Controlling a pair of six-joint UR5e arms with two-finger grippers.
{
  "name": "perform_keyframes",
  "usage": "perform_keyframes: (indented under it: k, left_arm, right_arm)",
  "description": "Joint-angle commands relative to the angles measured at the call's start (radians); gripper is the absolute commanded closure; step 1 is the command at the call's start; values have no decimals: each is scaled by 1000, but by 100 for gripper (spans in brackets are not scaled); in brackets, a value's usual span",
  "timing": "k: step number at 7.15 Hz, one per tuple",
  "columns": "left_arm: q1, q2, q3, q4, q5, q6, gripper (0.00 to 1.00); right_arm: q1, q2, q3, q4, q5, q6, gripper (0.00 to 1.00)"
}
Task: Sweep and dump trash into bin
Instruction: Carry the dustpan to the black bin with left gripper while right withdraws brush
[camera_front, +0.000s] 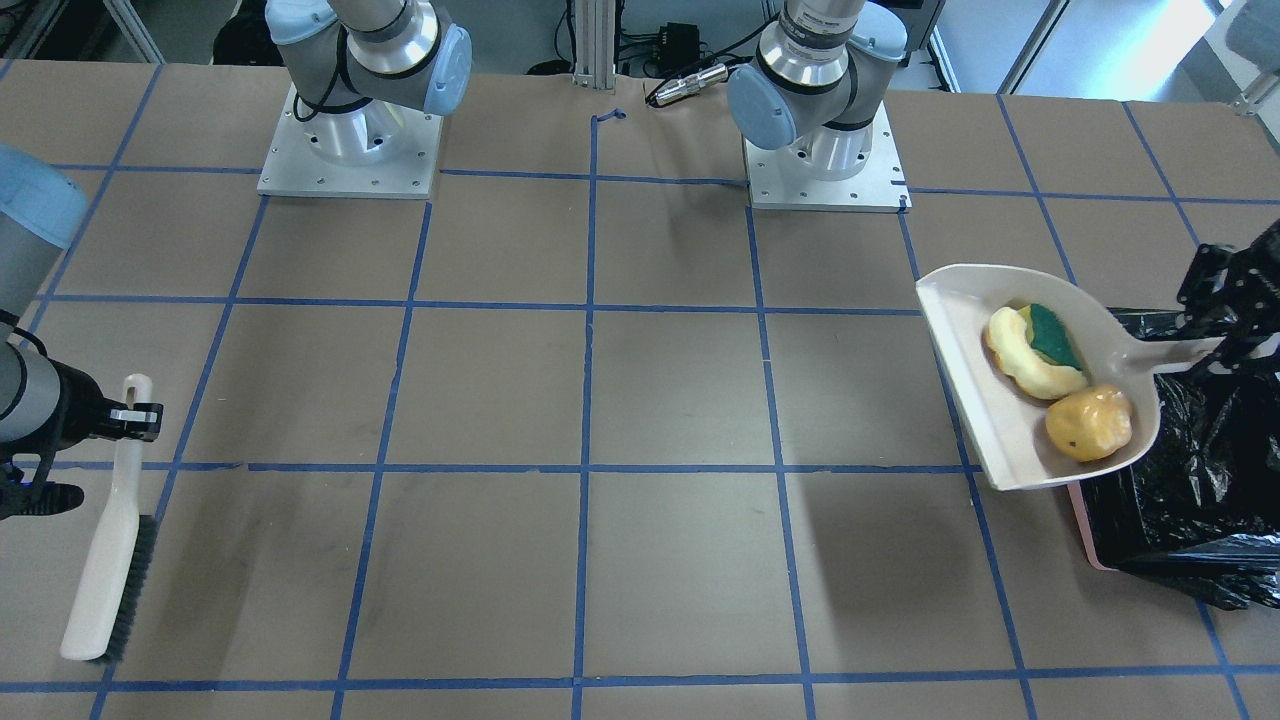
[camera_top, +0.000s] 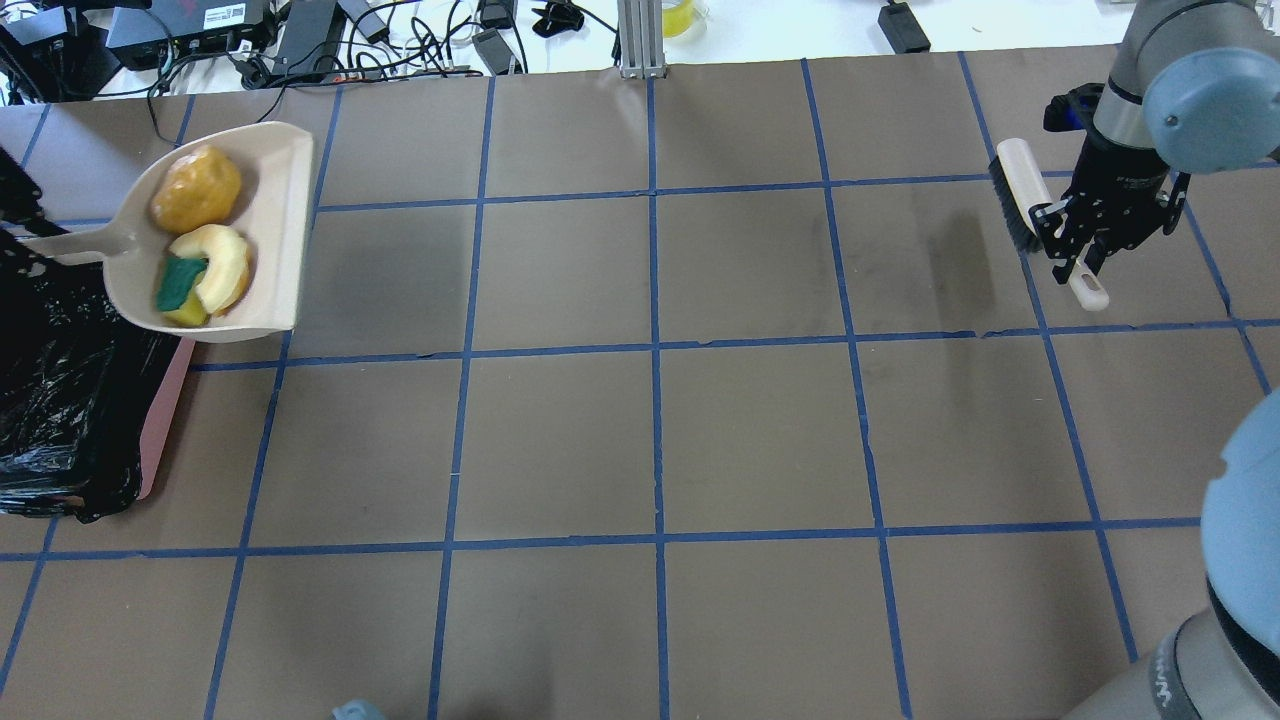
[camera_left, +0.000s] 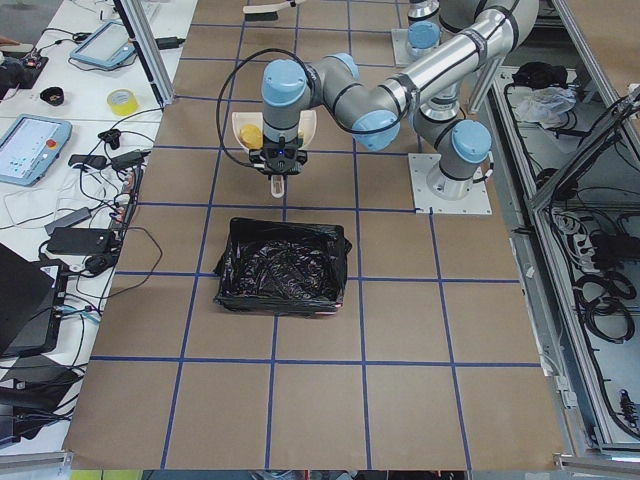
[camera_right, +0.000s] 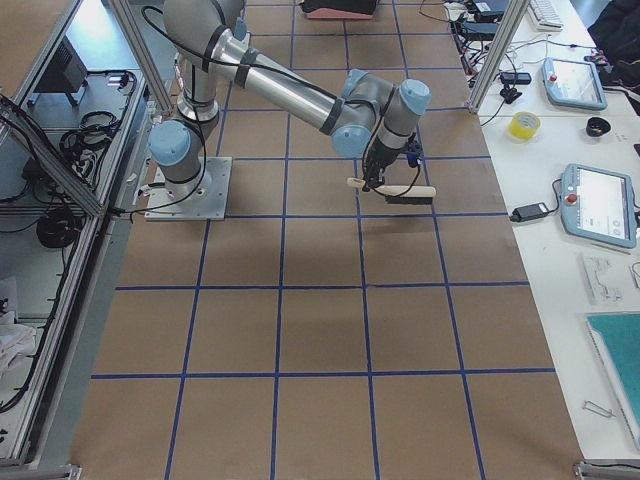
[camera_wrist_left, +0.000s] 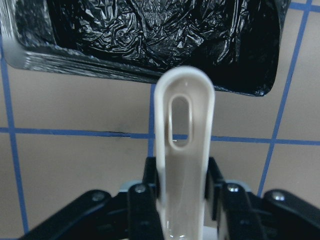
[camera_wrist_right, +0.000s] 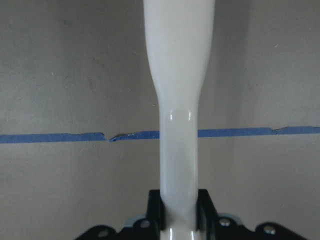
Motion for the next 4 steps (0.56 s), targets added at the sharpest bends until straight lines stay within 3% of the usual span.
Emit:
perform_keyframes:
  k: [1, 4]
  left_arm:
    - [157, -38, 31, 13, 26, 264, 100]
    - [228, -191, 182, 114, 27, 443, 100]
  right_arm:
    - [-12, 11, 52, -56, 17, 2, 100]
    - [-17, 8, 82, -119, 14, -8, 100]
